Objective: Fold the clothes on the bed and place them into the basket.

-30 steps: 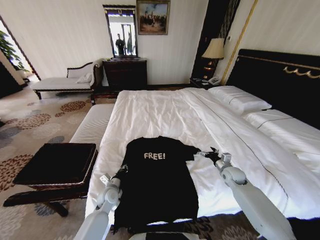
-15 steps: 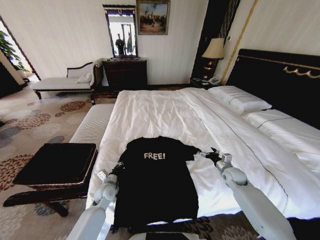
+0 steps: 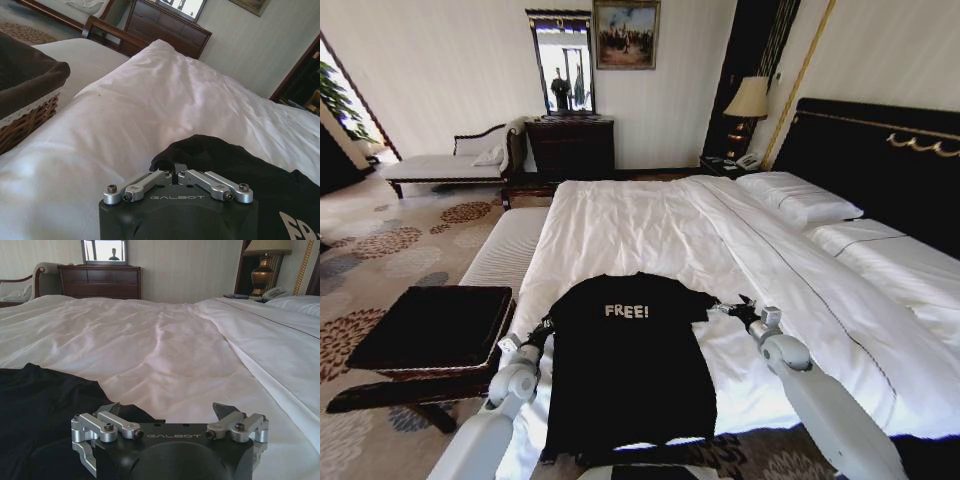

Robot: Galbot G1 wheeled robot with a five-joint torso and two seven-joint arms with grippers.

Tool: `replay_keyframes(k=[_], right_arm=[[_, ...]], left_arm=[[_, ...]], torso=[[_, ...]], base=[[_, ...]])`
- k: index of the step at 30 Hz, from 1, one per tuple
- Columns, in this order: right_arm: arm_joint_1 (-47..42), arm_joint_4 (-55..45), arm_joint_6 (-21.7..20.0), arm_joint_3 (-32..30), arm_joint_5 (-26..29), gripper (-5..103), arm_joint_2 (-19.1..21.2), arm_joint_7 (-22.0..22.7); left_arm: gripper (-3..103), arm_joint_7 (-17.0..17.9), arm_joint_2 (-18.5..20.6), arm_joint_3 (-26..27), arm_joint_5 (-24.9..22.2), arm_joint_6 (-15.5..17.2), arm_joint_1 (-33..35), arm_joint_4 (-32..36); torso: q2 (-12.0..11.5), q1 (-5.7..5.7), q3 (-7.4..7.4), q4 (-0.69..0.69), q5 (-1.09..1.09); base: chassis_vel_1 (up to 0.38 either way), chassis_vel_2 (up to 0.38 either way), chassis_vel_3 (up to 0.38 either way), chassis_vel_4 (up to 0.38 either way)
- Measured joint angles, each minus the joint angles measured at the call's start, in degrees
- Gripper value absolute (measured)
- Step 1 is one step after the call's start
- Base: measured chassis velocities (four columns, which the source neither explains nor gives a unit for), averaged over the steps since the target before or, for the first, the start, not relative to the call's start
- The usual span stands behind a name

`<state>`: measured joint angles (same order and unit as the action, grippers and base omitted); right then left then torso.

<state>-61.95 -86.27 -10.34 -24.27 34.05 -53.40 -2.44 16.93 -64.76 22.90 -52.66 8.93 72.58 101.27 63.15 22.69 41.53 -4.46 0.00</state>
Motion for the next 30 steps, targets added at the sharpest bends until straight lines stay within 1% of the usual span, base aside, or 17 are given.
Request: replay_keyframes(k=[6,9,10,11,12,14,15,18,19,21,22,23,24,26,27,29,30], right_arm=[[-0.47,-0.17,0.04,-0.04,-0.19,100,-0.06,-0.07],[-0.53,-0.16,0.02,-0.15,0.37,100,-0.24,-0.06],[-0.53,-0.16,0.02,-0.15,0.37,100,-0.24,-0.06],[-0.54,-0.10,0.00,-0.26,0.61,100,-0.28,-0.06],[-0.59,-0.03,-0.01,-0.32,0.74,100,-0.31,-0.06],[-0.83,0.10,-0.03,-0.44,0.75,100,-0.39,-0.26],[-0.83,0.10,-0.03,-0.44,0.75,100,-0.39,-0.26],[-1.20,0.21,-0.02,-0.51,0.55,100,-0.58,-0.56],[-1.20,0.21,-0.02,-0.51,0.55,100,-0.58,-0.56],[-1.31,0.30,0.00,-0.68,0.53,100,-0.64,-0.58],[-1.33,0.34,0.00,-0.75,0.53,100,-0.64,-0.59],[-1.36,0.38,0.01,-0.82,0.53,100,-0.62,-0.59],[-1.36,0.38,0.01,-0.82,0.53,100,-0.62,-0.59],[-1.52,0.44,0.04,-1.06,0.52,100,-0.51,-0.59],[-1.52,0.44,0.04,-1.06,0.52,100,-0.51,-0.59],[-1.66,0.44,0.06,-1.20,0.50,100,-0.39,-0.59],[-1.72,0.43,0.06,-1.27,0.49,100,-0.34,-0.59]], left_arm=[[-2,0.54,0.09,0.05,0.16,0.20,-0.25,-0.69],[13,1.06,0.03,0.51,0.52,0.27,-0.10,-1.11],[13,1.06,0.03,0.51,0.52,0.27,-0.10,-1.11],[19,1.13,0.03,0.76,0.69,0.27,0.00,-1.20],[19,1.16,0.09,0.97,0.74,0.30,0.04,-1.25],[29,1.18,0.44,1.23,0.80,0.38,0.06,-1.38],[29,1.18,0.44,1.23,0.80,0.38,0.06,-1.38],[45,1.14,0.95,1.27,1.07,0.41,-0.31,-1.71],[45,1.14,0.95,1.27,1.07,0.41,-0.31,-1.71],[56,1.24,1.01,1.27,0.69,0.43,-1.22,-2.63],[56,1.26,1.02,1.28,0.59,0.43,-1.51,-3.01],[62,1.26,1.03,1.27,0.57,0.42,-1.87,-3.47],[62,1.26,1.03,1.27,0.57,0.42,-1.87,-3.47],[70,1.11,1.03,1.15,0.95,0.05,-2.42,-4.15],[70,1.11,1.03,1.15,0.95,0.05,-2.42,-4.15],[60,1.02,0.95,1.04,1.06,-0.30,-2.68,-4.33],[60,1.00,0.87,0.99,1.06,-0.41,-2.80,-4.37]], torso=[[0.00,0.00,0.00,0.00,-0.01],[0.00,0.00,0.00,0.02,0.00],[0.00,0.00,0.00,0.02,0.00],[0.00,0.00,0.00,0.02,0.00],[0.00,0.00,0.00,0.02,0.00],[0.00,0.00,0.00,0.01,0.00],[0.00,0.00,0.00,0.01,0.00],[0.00,0.00,0.00,0.01,0.00],[0.00,0.00,0.00,0.01,0.00],[0.00,0.00,0.00,0.00,0.00],[0.00,0.00,0.00,0.00,-0.01],[0.00,0.00,0.00,-0.01,0.00],[0.00,0.00,0.00,-0.01,0.00],[0.00,0.00,0.00,0.00,0.00],[0.00,0.00,0.00,0.00,0.00],[0.00,0.00,0.00,0.00,0.00],[0.00,0.00,0.00,0.00,0.00]], base=[[0.000,0.000,0.000,0.000],[0.000,0.000,0.000,0.000],[0.000,0.000,0.000,0.000],[0.000,0.000,0.000,0.000],[0.000,0.000,0.000,0.000],[0.000,0.000,0.000,0.000],[0.000,0.000,0.000,0.000],[0.000,0.000,0.000,0.000],[0.000,0.000,0.000,0.000],[0.000,0.000,0.000,0.000],[0.000,0.000,0.000,0.000],[0.000,0.000,0.000,0.000],[0.000,0.000,0.000,0.000],[0.000,0.000,0.000,0.000],[0.000,0.000,0.000,0.000],[0.000,0.000,0.000,0.000],[0.000,0.000,0.000,0.000]])
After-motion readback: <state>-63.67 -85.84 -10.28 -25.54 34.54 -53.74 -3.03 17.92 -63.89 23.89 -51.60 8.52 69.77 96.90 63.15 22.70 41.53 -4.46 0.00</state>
